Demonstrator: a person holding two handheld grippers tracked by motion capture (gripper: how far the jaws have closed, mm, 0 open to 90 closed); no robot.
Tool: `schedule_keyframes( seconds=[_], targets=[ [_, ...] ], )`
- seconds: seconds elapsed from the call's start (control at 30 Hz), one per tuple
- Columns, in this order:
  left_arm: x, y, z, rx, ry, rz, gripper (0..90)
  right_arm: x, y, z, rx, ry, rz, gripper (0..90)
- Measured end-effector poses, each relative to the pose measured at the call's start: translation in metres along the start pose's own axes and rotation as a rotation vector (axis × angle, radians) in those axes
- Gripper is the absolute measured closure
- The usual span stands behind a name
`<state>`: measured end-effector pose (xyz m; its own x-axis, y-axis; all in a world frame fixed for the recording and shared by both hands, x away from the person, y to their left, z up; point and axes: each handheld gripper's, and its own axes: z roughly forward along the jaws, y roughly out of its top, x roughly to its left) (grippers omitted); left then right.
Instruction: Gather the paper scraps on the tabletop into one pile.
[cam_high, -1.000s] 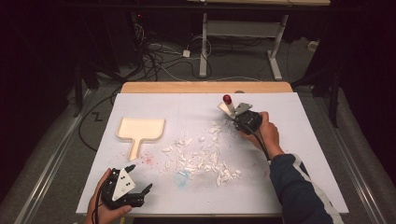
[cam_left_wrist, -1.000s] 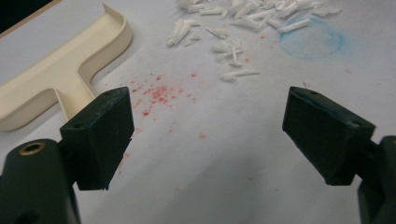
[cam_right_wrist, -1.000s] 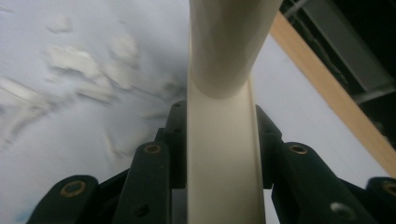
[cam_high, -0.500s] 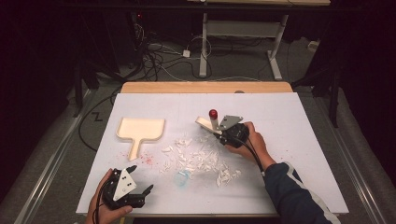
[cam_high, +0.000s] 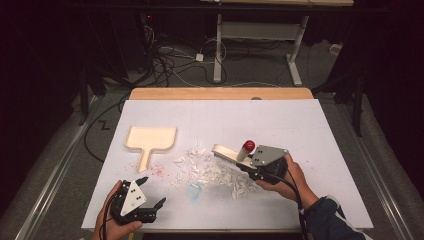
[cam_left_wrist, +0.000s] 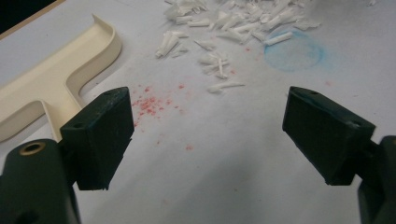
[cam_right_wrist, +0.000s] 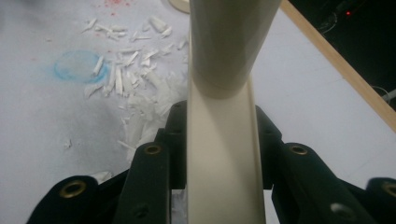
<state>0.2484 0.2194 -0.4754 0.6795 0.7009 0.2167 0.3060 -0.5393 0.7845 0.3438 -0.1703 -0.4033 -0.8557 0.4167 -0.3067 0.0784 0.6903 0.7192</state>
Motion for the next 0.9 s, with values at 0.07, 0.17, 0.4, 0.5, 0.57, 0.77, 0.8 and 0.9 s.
schedule_keyframes(
  seconds=[0.07, 0.17, 0.4, 0.5, 0.57, 0.77, 0.8, 0.9],
  targets=[
    [0.000, 0.000, 0.000, 0.002, 0.003, -0.001, 15.5, -0.002, 0.001, -0.002, 0.000, -0.003, 0.001, 68.2],
    [0.000, 0.000, 0.000, 0.003, 0.012, -0.005, 15.5, -0.013, 0.002, -0.003, 0.005, -0.032, 0.024, 68.2],
    [0.002, 0.000, 0.003, 0.017, 0.009, -0.017, 15.5, -0.046, 0.018, 0.036, 0.062, -0.103, 0.008, 68.2],
    [0.001, 0.000, 0.004, 0.021, 0.010, -0.015, 16.4, -0.057, 0.028, 0.071, 0.103, -0.133, 0.001, 68.2],
    [0.002, -0.001, 0.004, 0.021, 0.009, -0.022, 16.4, -0.057, 0.031, 0.079, 0.105, -0.140, -0.003, 68.3],
    [0.004, -0.003, 0.005, 0.038, -0.004, -0.035, 16.4, -0.048, 0.048, 0.131, 0.093, -0.091, -0.019, 68.3],
    [0.004, -0.003, 0.004, 0.032, 0.001, -0.019, 16.4, -0.048, 0.048, 0.131, 0.093, -0.091, -0.019, 68.3],
    [0.005, -0.003, 0.002, 0.029, -0.006, -0.033, 16.4, -0.034, 0.051, 0.140, 0.082, -0.031, -0.079, 68.1]
  ],
)
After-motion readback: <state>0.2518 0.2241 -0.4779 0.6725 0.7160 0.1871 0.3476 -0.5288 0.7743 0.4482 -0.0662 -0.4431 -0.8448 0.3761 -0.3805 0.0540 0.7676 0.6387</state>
